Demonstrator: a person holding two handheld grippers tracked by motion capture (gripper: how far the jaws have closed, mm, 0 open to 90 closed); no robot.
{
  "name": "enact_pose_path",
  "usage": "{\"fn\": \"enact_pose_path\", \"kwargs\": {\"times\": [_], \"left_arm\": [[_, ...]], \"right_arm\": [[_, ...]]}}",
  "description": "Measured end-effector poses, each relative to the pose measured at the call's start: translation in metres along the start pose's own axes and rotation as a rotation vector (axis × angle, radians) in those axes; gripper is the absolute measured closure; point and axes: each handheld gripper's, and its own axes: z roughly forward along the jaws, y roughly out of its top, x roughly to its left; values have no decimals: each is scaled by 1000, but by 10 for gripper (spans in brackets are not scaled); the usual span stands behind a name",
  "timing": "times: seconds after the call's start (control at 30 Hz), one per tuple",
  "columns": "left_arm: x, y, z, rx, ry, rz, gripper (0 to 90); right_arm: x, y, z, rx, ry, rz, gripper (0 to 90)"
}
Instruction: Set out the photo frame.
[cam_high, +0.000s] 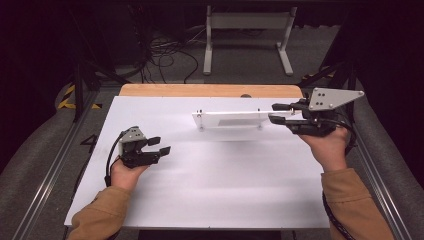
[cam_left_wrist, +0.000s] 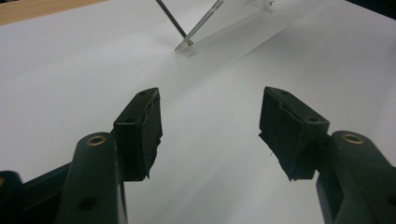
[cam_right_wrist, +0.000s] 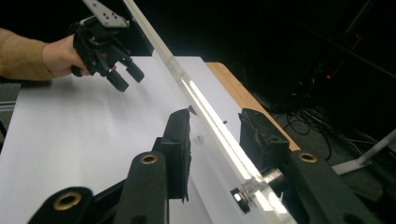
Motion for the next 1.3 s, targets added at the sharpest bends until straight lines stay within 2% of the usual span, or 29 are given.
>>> {"fn": "enact_pose_path", "kwargs": {"times": [0.1, 0.17, 0.23, 0.43, 0.53, 0.6, 0.63, 0.67, 0.77, 0.9, 0.93, 1.1, 1.3], "left_arm": [[0, 0, 0, -1, -3, 0, 391], [-1, 0, 1, -2, -11, -16, 392], [-1, 0, 1, 1, -14, -17, 391], [0, -1, 1, -2, -12, -14, 391], [1, -1, 1, -1, -4, -1, 391], [1, -1, 1, -2, -9, -10, 391], [1, -1, 1, -1, -4, 2, 391], [0, -1, 1, -6, -11, -18, 391], [1, -1, 0, -5, -8, -1, 391], [1, -2, 0, -6, -9, -24, 390], [2, -2, -1, -5, -9, -16, 390], [2, -2, -1, -7, -13, -16, 389], [1, -3, -1, -9, -12, -25, 387]], "right_arm": [[-8, -1, 2, -26, -2, 33, 608], [-10, -1, 3, -33, -8, 43, 605], [-18, -4, 5, -61, -16, 80, 596], [-31, -6, 11, -114, -23, 135, 579], [-39, 0, 15, -115, -29, 159, 584], [-43, 3, 17, -122, -35, 161, 592], [-46, 4, 18, -126, -38, 159, 591], [-50, 5, 19, -132, -36, 158, 590], [-58, 6, 21, -141, -49, 167, 581], [-64, 8, 24, -139, -69, 177, 570], [-66, 9, 25, -138, -74, 178, 567], [-77, 10, 30, -135, -92, 223, 551], [-89, 9, 37, -141, -113, 251, 531]]}}
